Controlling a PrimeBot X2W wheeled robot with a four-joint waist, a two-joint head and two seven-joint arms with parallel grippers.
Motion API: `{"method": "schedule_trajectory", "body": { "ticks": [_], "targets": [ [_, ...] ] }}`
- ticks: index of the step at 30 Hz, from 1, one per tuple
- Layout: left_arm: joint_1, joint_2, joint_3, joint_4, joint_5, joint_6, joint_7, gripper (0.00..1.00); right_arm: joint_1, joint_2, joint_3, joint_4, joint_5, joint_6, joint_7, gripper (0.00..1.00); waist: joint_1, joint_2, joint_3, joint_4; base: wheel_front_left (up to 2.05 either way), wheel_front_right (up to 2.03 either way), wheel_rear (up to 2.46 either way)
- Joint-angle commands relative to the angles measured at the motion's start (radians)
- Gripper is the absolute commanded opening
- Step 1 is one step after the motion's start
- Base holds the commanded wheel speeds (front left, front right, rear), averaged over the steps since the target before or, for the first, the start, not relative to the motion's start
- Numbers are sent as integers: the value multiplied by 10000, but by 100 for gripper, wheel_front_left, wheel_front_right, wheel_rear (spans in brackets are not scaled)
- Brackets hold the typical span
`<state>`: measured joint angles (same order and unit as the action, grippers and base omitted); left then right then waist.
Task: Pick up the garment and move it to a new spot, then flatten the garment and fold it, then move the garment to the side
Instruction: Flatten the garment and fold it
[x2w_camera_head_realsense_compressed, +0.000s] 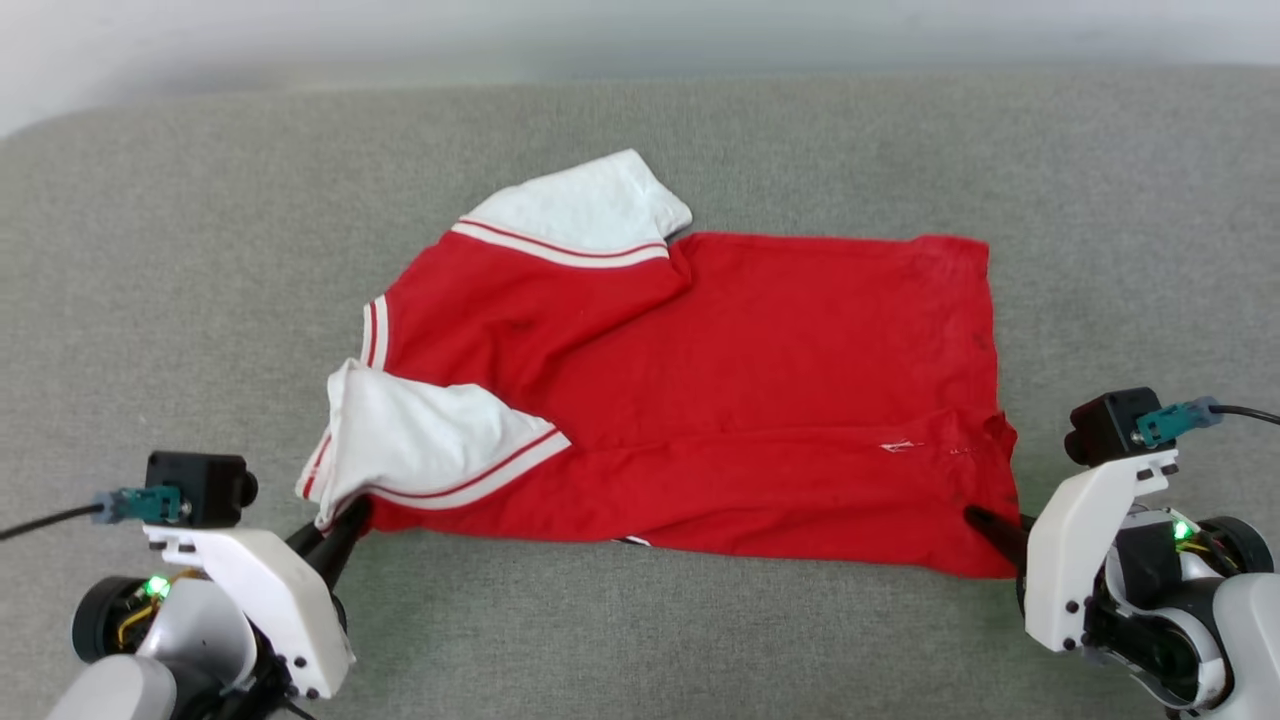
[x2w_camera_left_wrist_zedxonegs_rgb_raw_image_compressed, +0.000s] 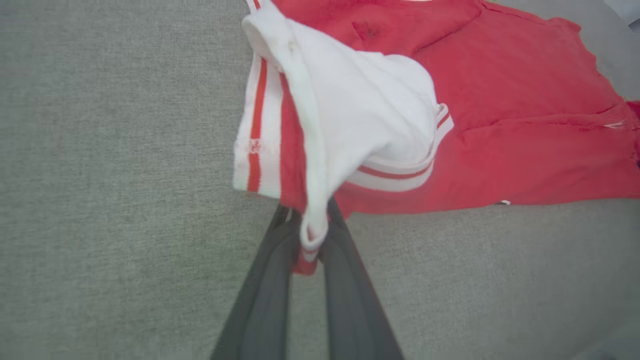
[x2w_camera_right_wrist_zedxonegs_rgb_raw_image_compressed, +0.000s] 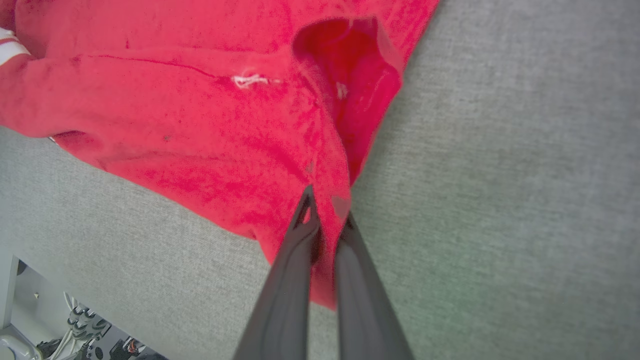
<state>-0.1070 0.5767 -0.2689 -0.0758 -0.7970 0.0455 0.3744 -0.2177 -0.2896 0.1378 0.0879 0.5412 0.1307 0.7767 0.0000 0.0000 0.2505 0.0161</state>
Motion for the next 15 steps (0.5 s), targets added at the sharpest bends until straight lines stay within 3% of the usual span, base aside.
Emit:
{"method": "schedule_trajectory", "body": {
  "ticks": [1,12,15],
  "targets": [
    [145,-33,24,-80,-12,76,-50,0,144,-77,-38,-93,-51,0,21,0,0,0,-311,-3,0,0,0],
    [2011,107,193,-1106,-427,819,278,0,1559,-214,-312,-1147,27,0,582,0,0,0,-1745,122,0,0,0],
    [2357,-5,55,-1100,-638,766,375,0,1915,-107,-547,-1225,23,0,684,0,0,0,-1716,154,0,0,0]
  ]
}}
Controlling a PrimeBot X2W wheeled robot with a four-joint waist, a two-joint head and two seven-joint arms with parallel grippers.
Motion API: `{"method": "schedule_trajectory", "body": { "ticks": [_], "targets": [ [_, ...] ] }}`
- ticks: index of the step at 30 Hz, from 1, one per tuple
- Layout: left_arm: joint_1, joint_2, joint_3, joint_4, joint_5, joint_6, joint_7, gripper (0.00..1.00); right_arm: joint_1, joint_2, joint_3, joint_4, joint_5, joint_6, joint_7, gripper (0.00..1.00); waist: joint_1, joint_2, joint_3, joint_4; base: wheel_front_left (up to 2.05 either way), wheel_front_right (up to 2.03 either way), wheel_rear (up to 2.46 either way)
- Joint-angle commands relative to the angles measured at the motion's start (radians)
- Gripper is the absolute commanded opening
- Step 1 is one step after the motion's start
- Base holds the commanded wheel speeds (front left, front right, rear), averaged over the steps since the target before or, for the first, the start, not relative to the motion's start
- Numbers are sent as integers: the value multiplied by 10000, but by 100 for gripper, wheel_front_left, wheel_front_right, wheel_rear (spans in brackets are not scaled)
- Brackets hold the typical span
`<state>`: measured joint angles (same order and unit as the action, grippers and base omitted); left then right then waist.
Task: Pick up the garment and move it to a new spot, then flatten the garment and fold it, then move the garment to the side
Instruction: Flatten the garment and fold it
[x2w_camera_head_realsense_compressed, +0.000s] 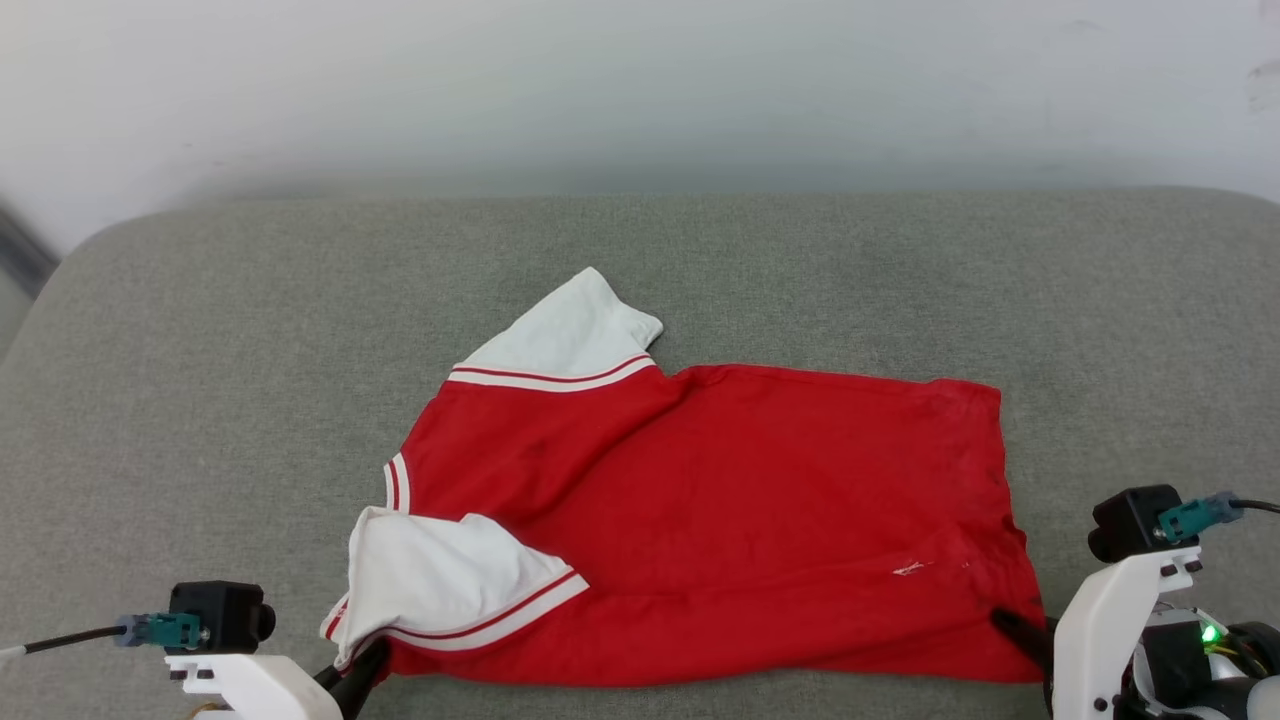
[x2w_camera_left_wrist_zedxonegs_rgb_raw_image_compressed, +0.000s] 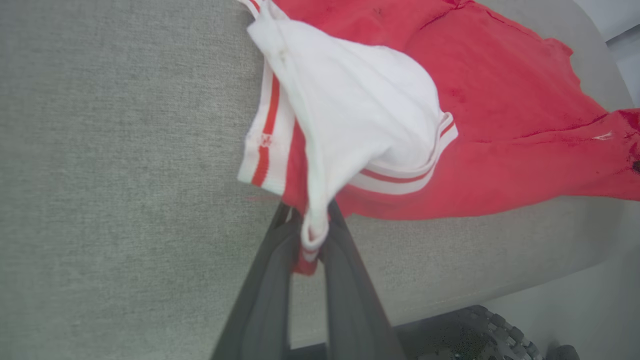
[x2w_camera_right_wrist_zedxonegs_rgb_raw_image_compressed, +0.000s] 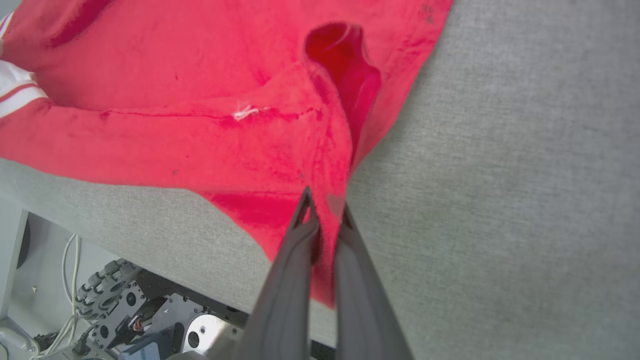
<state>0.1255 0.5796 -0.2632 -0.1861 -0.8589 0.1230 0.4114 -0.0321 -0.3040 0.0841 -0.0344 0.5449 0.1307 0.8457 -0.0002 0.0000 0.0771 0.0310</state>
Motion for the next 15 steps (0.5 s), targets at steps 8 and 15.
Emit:
{"method": "schedule_trajectory", "body": {
  "ticks": [8,15],
  "targets": [
    [-442,-947,-253,1555,-733,-593,-294,98,337,483,-209,702,52,0,-1035,100,2,0,350,-2,0,0,0],
    [-1010,-915,119,2427,-304,-636,-1242,100,630,407,97,642,-172,0,-3833,100,2,0,417,-170,0,0,0]
  ]
}}
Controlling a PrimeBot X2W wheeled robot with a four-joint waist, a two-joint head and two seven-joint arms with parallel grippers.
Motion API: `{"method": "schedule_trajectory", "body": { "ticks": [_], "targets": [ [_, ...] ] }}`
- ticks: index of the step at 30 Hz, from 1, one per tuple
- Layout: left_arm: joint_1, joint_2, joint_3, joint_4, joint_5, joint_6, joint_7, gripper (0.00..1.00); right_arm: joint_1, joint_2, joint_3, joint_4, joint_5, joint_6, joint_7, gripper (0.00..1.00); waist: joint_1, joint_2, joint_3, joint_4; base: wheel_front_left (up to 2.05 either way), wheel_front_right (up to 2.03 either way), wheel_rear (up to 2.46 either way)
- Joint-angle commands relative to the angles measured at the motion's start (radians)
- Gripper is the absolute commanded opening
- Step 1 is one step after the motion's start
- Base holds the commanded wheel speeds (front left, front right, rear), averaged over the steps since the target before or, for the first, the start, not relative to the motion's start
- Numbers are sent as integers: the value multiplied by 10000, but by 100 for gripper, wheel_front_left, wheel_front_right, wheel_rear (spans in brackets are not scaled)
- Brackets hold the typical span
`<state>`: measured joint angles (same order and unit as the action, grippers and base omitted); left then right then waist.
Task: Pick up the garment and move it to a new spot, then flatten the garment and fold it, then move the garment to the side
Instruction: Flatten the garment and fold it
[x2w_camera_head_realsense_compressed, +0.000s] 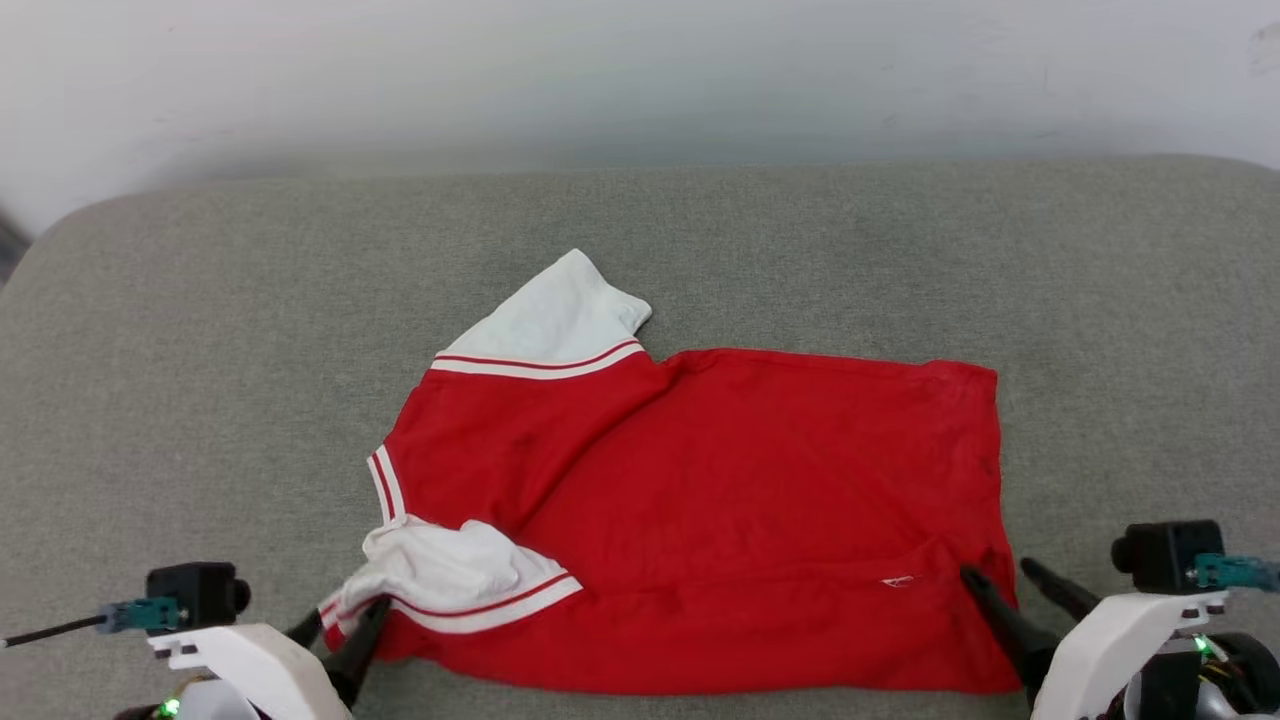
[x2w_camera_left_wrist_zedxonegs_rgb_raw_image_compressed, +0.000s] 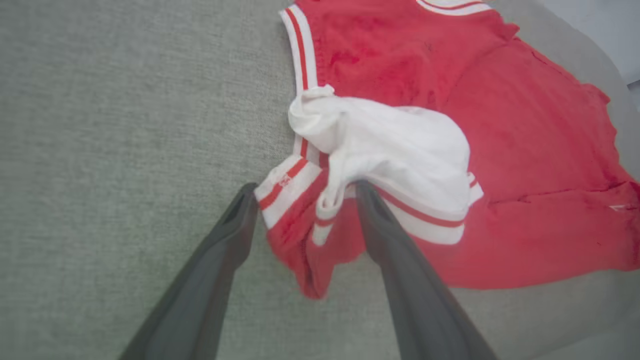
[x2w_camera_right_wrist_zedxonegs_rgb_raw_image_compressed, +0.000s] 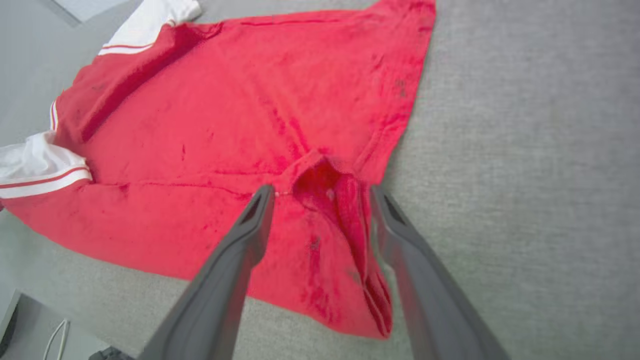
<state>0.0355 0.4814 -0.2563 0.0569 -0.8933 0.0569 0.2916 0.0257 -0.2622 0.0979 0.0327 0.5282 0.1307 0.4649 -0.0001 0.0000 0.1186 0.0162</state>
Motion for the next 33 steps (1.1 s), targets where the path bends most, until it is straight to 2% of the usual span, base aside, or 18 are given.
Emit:
{"method": "schedule_trajectory", "body": {
  "ticks": [1,5,8,13,18,25,33],
  "targets": [
    [-178,79,139,8,185,94,-267,100,108,22,-37,-51,-120,-2,-522,100,1,0,-1,-80,0,0,0],
    [-452,144,340,-141,826,492,-1026,100,-36,309,-411,-316,-724,0,-2417,100,1,0,-134,-353,0,0,0],
    [-757,69,389,-302,1260,733,-1527,100,-168,551,-622,-357,-1244,0,-3063,100,1,0,-231,-580,0,0,0],
    [-1632,-158,430,-365,1756,994,-2201,100,-483,1007,-982,-628,-1914,0,-3431,100,1,0,-137,-905,0,0,0],
    [-3027,-300,457,-80,1856,919,-2280,100,-1147,1402,-1079,-1080,-2281,0,-3594,100,1,0,504,-1310,0,0,0],
    [-5481,84,279,1093,1739,296,-1355,100,-2299,1745,-605,-1632,-2371,0,-4022,100,1,0,1972,-2103,0,0,0],
    [-7473,1027,-311,2859,1383,-475,1524,100,-2956,1956,90,-1575,-2228,0,-4498,100,1,0,2939,-3178,0,0,0]
  ]
}}
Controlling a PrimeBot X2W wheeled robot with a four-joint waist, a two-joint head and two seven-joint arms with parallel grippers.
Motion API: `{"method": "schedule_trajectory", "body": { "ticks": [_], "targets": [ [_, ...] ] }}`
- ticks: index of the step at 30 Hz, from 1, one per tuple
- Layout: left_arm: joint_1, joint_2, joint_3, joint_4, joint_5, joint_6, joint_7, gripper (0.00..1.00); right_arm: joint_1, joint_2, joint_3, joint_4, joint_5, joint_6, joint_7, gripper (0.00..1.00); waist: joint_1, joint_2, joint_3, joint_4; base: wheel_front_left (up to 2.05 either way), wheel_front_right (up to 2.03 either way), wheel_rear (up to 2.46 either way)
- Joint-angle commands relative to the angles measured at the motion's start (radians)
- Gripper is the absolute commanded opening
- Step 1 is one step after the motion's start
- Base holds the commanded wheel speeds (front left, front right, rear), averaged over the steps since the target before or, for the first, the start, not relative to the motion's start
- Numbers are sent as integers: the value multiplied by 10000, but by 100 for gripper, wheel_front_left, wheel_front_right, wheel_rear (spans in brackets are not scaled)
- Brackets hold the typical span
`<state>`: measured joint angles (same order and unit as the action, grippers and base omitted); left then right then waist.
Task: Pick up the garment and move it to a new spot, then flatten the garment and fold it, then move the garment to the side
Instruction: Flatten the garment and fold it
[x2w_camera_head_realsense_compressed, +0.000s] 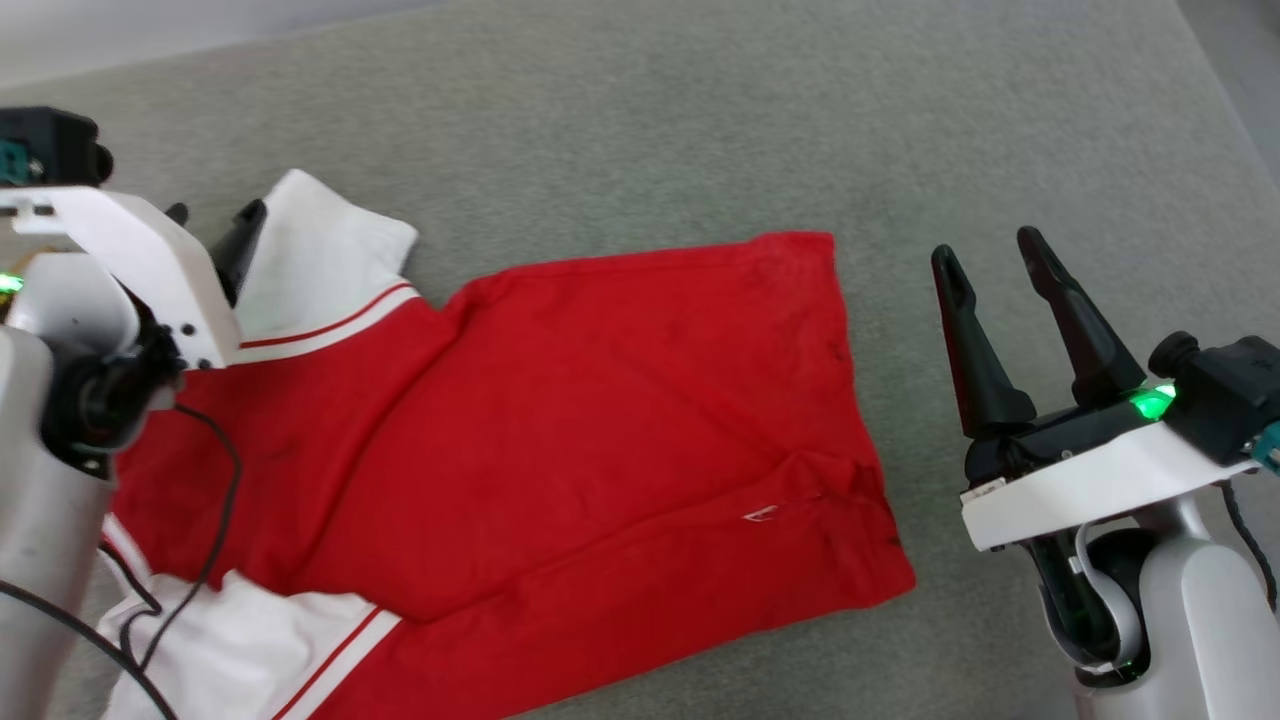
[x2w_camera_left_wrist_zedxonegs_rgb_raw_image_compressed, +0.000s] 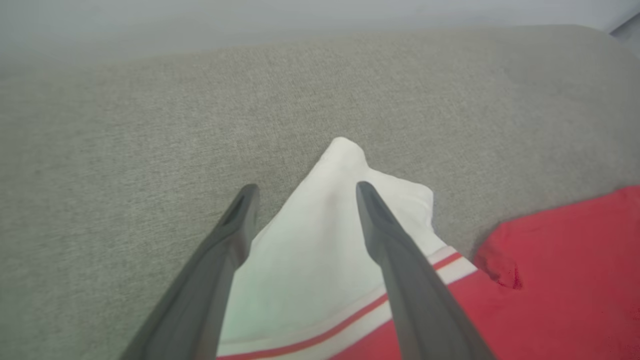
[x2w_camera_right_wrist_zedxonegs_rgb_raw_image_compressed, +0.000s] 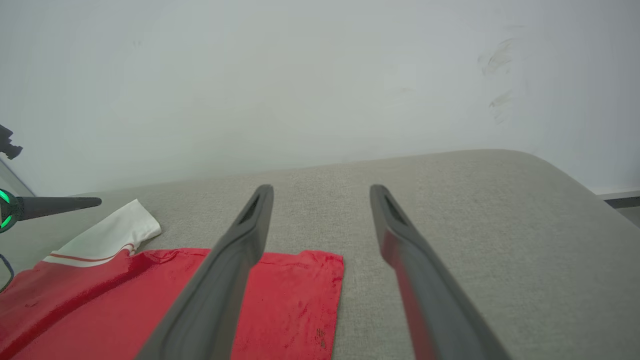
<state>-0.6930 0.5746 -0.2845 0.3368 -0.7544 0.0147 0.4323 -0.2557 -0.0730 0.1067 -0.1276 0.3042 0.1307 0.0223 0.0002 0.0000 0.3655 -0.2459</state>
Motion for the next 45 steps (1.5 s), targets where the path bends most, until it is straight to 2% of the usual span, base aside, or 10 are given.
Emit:
{"method": "schedule_trajectory", "body": {
  "ticks": [1,7,13,15,17,23,28,33,38,45],
  "targets": [
    [-329,220,-92,288,-78,-84,574,100,-169,71,44,80,37,-2,-123,100,-2,0,525,-677,0,0,0],
    [-787,668,-276,1162,-533,-118,2526,100,-154,130,217,429,286,0,-479,100,-2,0,705,-1260,0,0,0],
    [-498,890,-542,1821,-916,169,4332,100,-73,169,243,664,473,0,-650,100,-2,0,891,-1530,0,0,0],
    [-409,902,-561,1891,-1003,201,4555,96,-60,175,234,723,522,0,-638,100,-2,0,912,-1548,0,0,0],
    [-292,812,-537,1922,-1156,247,4663,0,-88,190,236,763,649,0,-622,100,-2,0,963,-1558,0,0,0],
    [-342,611,-436,1861,-1017,239,3828,0,-362,-13,268,1053,1111,0,-313,100,-2,0,968,-1284,0,0,0],
    [-762,390,-275,1658,-866,64,2788,0,-926,-599,400,1899,1640,0,528,100,-2,0,768,-782,0,0,0],
    [-1249,71,-341,1279,-542,-98,1778,0,-1804,-1287,832,3049,2214,0,1788,100,-2,0,665,-23,0,0,0],
    [-1613,-413,-667,689,-269,-276,1266,0,-3011,-1873,1273,4143,2650,0,3532,100,-2,0,786,793,0,0,0],
    [-1868,-752,-936,-35,-53,-399,864,0,-4594,-2347,1769,5618,2808,0,5606,100,-2,0,1024,1521,0,0,0]
  ]
}}
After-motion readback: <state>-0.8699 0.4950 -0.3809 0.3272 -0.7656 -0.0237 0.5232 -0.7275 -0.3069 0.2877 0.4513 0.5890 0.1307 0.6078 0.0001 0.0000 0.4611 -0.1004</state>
